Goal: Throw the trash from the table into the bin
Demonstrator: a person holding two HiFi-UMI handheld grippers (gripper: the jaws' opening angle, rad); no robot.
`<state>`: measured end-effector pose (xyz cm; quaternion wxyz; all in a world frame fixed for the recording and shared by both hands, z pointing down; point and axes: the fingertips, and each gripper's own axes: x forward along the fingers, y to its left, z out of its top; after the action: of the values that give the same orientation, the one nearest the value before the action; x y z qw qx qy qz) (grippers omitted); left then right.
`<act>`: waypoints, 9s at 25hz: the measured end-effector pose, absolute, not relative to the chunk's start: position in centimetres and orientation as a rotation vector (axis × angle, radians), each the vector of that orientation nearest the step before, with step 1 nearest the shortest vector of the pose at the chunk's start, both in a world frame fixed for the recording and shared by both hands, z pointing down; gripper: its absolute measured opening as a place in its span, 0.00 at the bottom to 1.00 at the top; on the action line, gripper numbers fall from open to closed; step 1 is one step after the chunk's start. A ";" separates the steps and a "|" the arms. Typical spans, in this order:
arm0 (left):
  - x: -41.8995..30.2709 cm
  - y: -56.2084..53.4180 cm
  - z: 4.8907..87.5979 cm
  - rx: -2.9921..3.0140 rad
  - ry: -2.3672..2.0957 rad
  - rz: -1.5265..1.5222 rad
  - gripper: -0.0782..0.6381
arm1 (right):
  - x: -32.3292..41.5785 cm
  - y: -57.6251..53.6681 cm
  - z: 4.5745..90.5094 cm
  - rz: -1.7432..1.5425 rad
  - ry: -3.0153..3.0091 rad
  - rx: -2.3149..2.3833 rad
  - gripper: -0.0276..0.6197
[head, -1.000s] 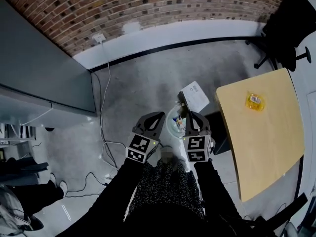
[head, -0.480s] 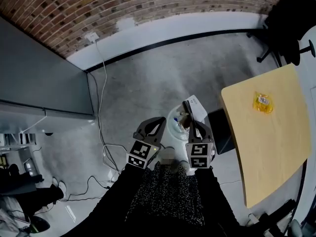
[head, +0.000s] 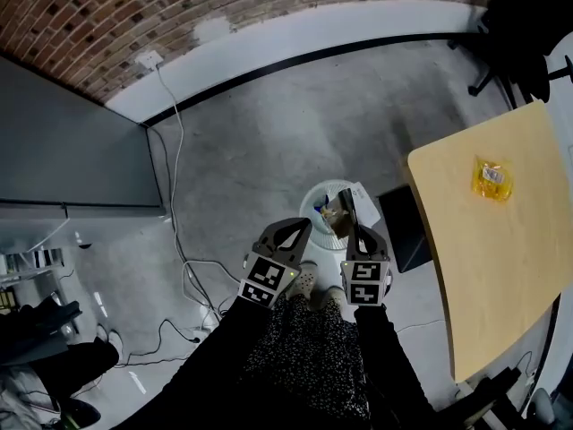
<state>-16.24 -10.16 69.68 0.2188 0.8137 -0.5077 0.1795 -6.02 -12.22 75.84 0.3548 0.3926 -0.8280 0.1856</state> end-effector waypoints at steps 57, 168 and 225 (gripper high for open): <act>-9.3 -12.6 55.4 2.467 -1.332 0.430 0.11 | -2.1 -13.4 56.5 0.704 -2.507 1.087 0.06; -22.5 -12.8 49.2 2.261 -1.702 0.293 0.11 | -9.8 -22.0 50.3 0.451 -2.443 1.037 0.07; -14.2 -14.4 84.0 2.102 -1.357 0.568 0.11 | -5.2 -17.5 91.6 0.679 -2.127 0.784 0.08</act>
<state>-14.22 -14.38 83.99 0.2841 0.7855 -0.5071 0.2124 -5.19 -17.49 91.58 0.3780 0.3067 -0.8322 0.2655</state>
